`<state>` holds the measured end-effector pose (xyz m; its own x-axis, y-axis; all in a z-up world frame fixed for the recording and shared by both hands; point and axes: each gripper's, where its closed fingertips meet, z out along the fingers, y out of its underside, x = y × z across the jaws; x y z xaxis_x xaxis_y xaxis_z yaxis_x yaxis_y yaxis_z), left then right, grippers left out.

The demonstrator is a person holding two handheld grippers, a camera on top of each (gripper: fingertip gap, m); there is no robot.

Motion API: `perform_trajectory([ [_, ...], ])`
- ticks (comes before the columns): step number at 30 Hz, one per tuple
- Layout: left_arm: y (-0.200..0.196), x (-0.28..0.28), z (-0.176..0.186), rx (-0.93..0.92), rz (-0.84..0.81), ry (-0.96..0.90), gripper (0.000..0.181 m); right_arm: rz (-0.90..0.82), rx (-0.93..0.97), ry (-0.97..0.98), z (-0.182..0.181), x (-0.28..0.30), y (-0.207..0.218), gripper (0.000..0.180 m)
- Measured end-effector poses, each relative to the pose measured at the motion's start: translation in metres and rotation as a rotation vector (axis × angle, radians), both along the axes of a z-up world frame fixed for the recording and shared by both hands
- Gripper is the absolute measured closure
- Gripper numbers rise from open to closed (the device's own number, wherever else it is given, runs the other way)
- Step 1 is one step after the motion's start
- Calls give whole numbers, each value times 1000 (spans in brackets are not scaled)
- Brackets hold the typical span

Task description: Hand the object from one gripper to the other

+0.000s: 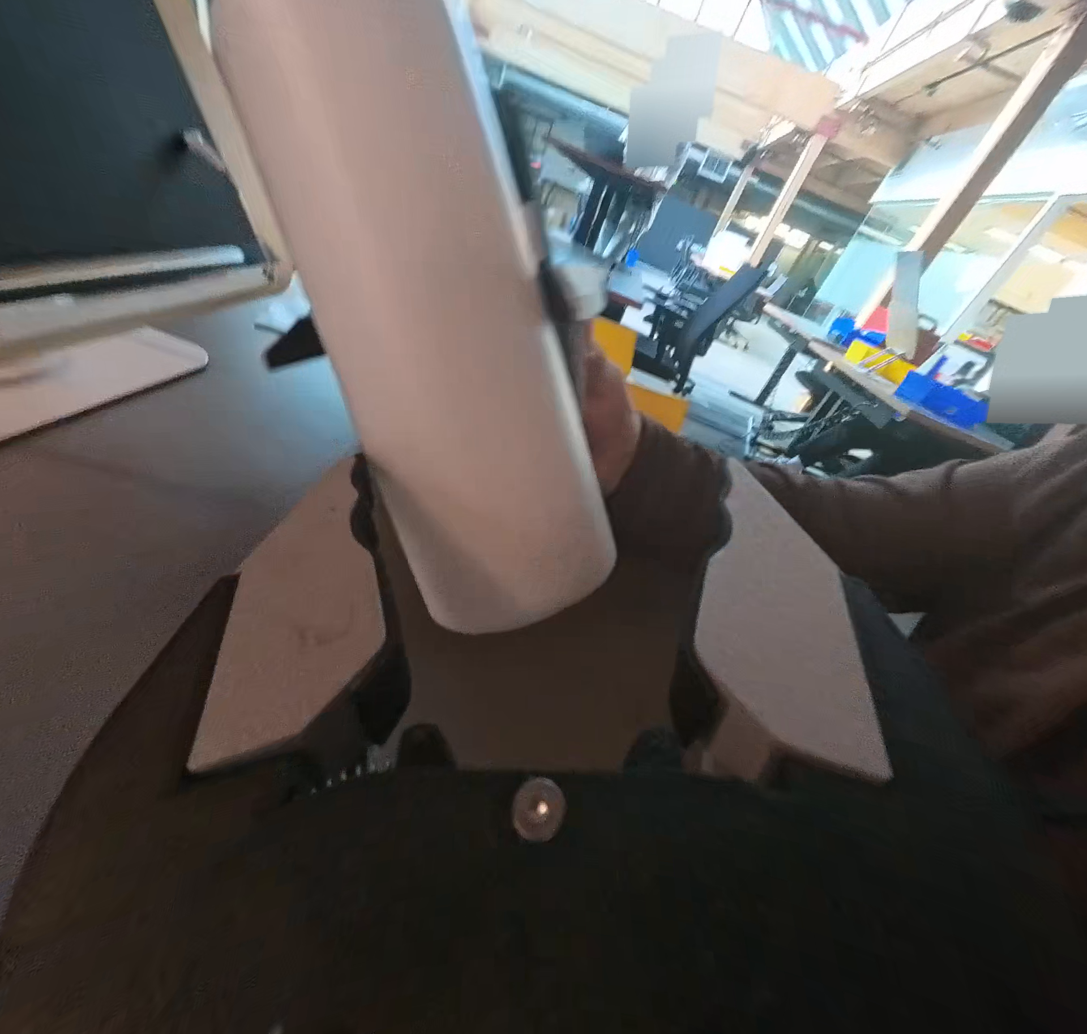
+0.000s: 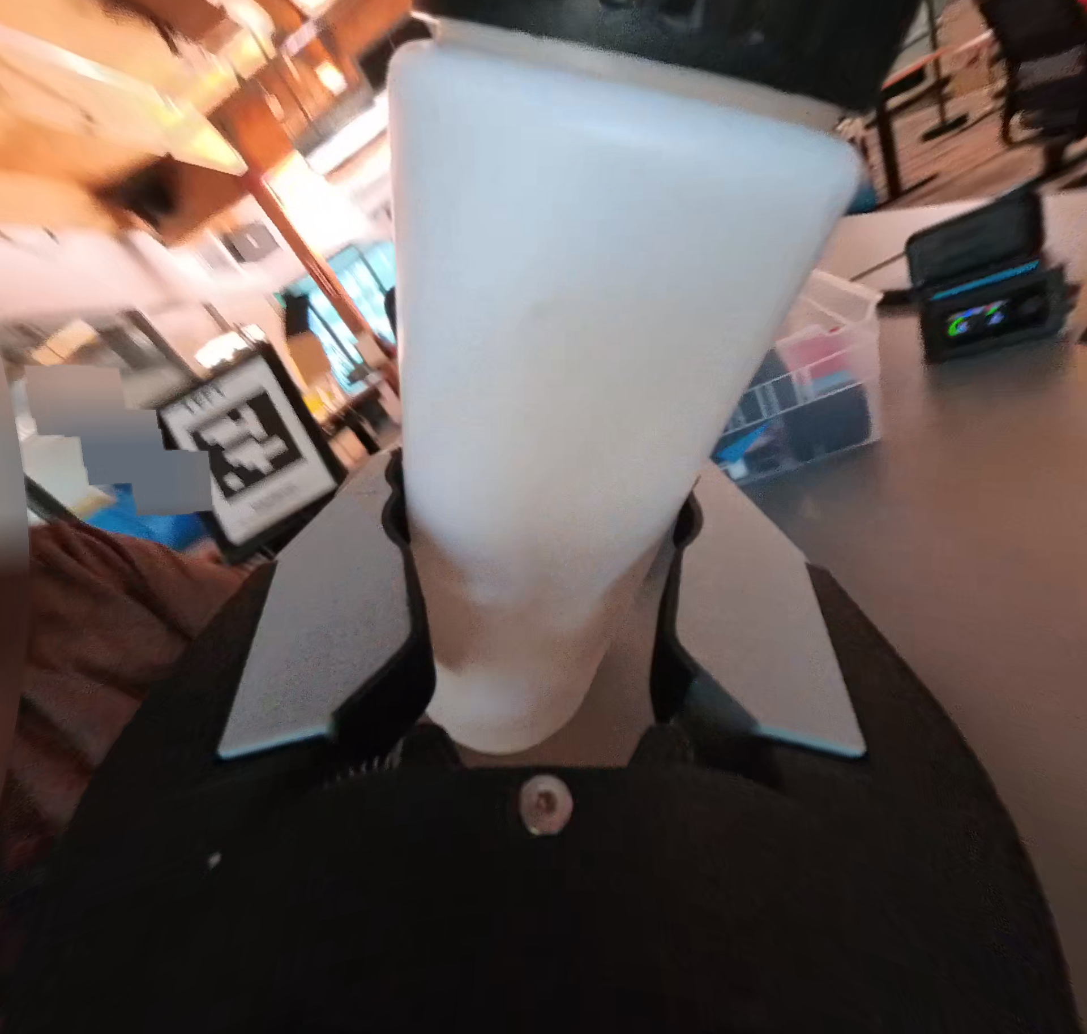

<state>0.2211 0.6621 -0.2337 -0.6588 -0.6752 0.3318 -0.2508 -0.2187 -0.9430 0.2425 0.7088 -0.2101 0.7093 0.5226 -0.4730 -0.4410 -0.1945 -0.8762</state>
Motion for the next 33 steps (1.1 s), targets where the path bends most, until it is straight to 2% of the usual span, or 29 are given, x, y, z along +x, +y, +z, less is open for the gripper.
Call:
perform_trajectory([
  [3, -7, 12, -21, 76, 25, 41, 76, 13, 25, -210, -1, -19, -3, 89],
  [6, -15, 19, -23, 100, 36, -4, 96, 37, 38, -210, -1, -34, 0, 92],
  [10, -9, 22, -26, 124, 46, -1, 94, 28, 42, -170, -4, -28, 2, 93],
  [13, 8, 28, -30, 257, 158, -42, 96, -25, 30, -224, -5, -17, 0, 96],
  [16, 23, 32, -32, 351, 259, -65, 97, -111, 59, -283, 4, 0, -7, 86],
  [20, 24, 33, -33, 364, 266, -69, 98, -154, 24, -328, 1, 10, -9, 71],
  [27, 9, 35, -50, 566, 257, -110, 98, -124, 52, -152, 6, 14, -7, 67],
  [28, 8, 36, -51, 564, 265, -103, 97, -122, 48, -157, 5, 14, -8, 69],
  [29, 8, 37, -52, 548, 267, -84, 97, -112, 27, -191, 3, 13, -9, 85],
  [33, 13, 37, -48, 485, 282, -86, 104, -161, 33, -261, 7, 18, -12, 86],
])
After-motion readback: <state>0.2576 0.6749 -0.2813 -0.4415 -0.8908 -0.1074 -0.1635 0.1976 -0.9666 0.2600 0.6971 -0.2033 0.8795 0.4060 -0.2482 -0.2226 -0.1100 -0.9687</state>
